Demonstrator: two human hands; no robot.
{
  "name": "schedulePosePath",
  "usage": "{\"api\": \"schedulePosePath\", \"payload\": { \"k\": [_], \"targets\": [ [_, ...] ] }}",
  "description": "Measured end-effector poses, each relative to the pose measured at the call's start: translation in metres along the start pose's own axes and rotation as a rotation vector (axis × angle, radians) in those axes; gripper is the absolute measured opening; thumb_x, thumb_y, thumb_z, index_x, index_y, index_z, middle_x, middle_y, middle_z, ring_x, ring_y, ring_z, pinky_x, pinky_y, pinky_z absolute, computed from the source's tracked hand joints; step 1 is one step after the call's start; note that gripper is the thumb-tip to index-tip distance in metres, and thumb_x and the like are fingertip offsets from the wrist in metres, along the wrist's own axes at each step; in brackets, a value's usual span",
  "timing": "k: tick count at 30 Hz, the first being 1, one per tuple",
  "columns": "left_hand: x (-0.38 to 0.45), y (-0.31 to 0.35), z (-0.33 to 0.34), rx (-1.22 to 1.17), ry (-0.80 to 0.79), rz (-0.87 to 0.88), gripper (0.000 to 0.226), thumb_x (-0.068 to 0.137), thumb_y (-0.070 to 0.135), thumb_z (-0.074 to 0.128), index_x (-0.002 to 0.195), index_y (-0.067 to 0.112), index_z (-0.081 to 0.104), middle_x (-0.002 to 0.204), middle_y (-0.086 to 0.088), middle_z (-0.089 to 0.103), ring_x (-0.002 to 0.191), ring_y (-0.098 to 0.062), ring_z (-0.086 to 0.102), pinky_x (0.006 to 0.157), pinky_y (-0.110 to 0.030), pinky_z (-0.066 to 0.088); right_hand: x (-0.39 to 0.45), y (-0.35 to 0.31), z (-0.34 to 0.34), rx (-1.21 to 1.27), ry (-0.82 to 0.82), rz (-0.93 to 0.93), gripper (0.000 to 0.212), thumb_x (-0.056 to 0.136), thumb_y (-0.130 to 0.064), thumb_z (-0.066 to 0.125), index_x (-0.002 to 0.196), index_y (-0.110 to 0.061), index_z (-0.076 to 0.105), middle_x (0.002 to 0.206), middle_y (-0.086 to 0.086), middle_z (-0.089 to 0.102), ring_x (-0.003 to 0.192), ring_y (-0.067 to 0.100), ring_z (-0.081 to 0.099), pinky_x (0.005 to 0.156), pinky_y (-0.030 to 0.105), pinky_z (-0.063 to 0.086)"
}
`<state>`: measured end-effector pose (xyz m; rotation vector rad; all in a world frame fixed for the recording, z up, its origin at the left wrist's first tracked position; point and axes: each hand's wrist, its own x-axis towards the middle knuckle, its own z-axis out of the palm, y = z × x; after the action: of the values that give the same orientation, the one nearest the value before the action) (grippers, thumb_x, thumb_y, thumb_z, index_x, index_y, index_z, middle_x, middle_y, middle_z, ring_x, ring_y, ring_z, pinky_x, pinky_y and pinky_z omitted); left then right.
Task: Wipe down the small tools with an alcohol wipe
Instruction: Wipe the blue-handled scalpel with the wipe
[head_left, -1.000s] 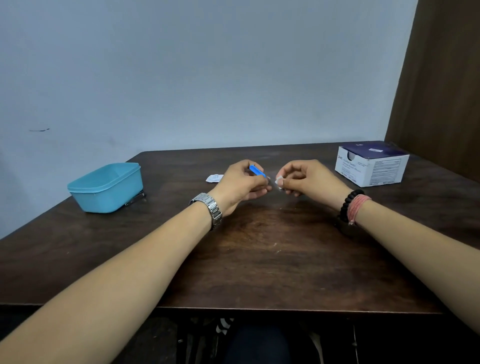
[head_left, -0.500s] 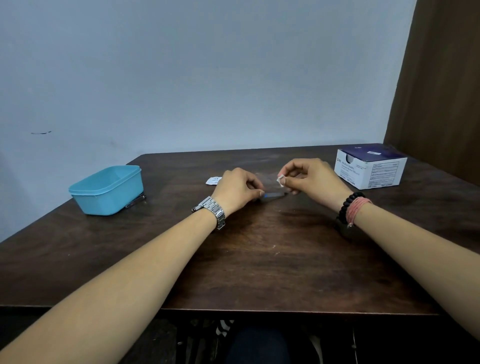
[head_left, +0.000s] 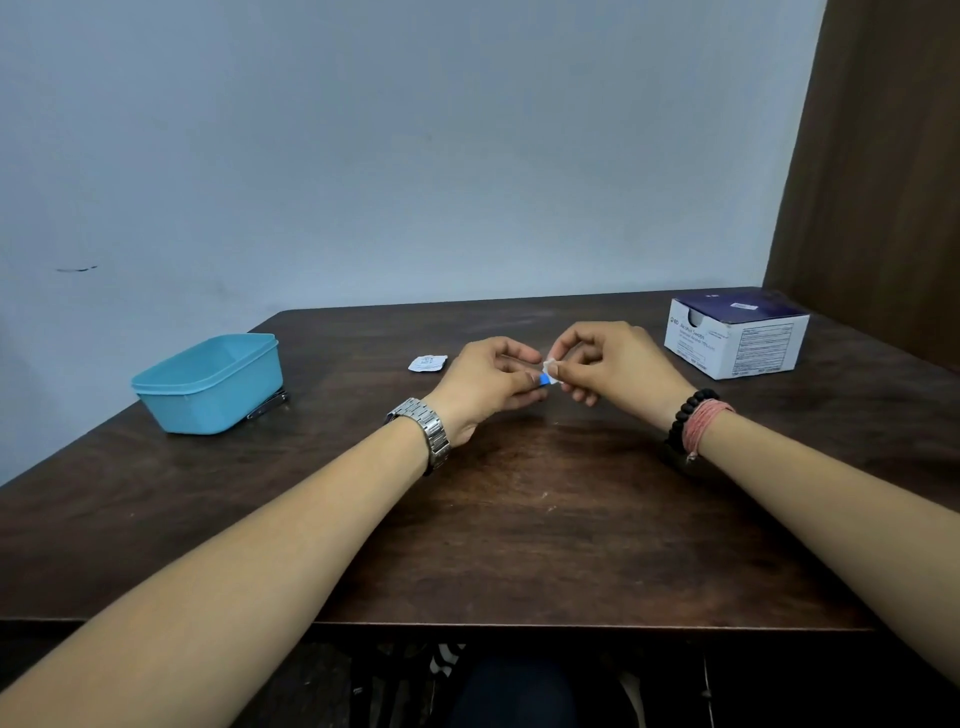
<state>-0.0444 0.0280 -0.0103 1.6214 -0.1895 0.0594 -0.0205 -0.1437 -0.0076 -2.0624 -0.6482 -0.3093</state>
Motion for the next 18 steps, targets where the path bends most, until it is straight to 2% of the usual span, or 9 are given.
{"api": "schedulePosePath", "payload": {
  "k": [4, 12, 16, 18],
  "targets": [
    [-0.0011, 0.0016, 0.0011, -0.048, 0.003, -0.045, 0.017, 0.087, -0.009, 0.061, 0.099, 0.003, 0.057, 0.097, -0.021, 0.065, 0.077, -0.022, 0.071, 0.069, -0.023, 0.059, 0.0002, 0.0014, -0.0003, -0.051, 0.015, -0.004, 0.004, 0.084, -0.016, 0.07, 0.082, -0.014, 0.066, 0.061, 0.003, 0.069, 0.053, 0.015, 0.064, 0.051, 0.028, 0.055],
    [-0.0022, 0.005, 0.0019, -0.122, 0.032, -0.087, 0.017, 0.087, -0.011, 0.059, 0.099, 0.002, 0.056, 0.091, -0.017, 0.064, 0.071, -0.019, 0.071, 0.067, -0.022, 0.059, 0.0016, 0.0028, -0.0047, -0.119, 0.065, -0.016, 0.006, 0.084, -0.016, 0.069, 0.079, -0.016, 0.066, 0.059, 0.001, 0.068, 0.051, 0.014, 0.063, 0.051, 0.028, 0.056],
    [-0.002, 0.0061, 0.0007, -0.117, 0.045, -0.098, 0.017, 0.087, -0.01, 0.059, 0.096, 0.004, 0.057, 0.094, -0.018, 0.064, 0.072, -0.02, 0.07, 0.065, -0.021, 0.059, 0.0031, 0.0072, -0.0076, -0.149, 0.108, 0.003, 0.007, 0.084, -0.016, 0.069, 0.078, -0.015, 0.065, 0.057, -0.001, 0.067, 0.049, 0.012, 0.062, 0.051, 0.023, 0.053],
    [-0.0008, 0.0058, -0.0002, -0.076, 0.062, -0.107, 0.016, 0.088, -0.007, 0.061, 0.095, 0.007, 0.059, 0.09, -0.014, 0.067, 0.07, -0.017, 0.07, 0.065, -0.021, 0.058, 0.0043, 0.0098, -0.0098, -0.169, 0.138, 0.016, 0.008, 0.085, -0.018, 0.068, 0.079, -0.015, 0.065, 0.057, -0.001, 0.068, 0.051, 0.014, 0.064, 0.056, 0.02, 0.051]
  ]
}}
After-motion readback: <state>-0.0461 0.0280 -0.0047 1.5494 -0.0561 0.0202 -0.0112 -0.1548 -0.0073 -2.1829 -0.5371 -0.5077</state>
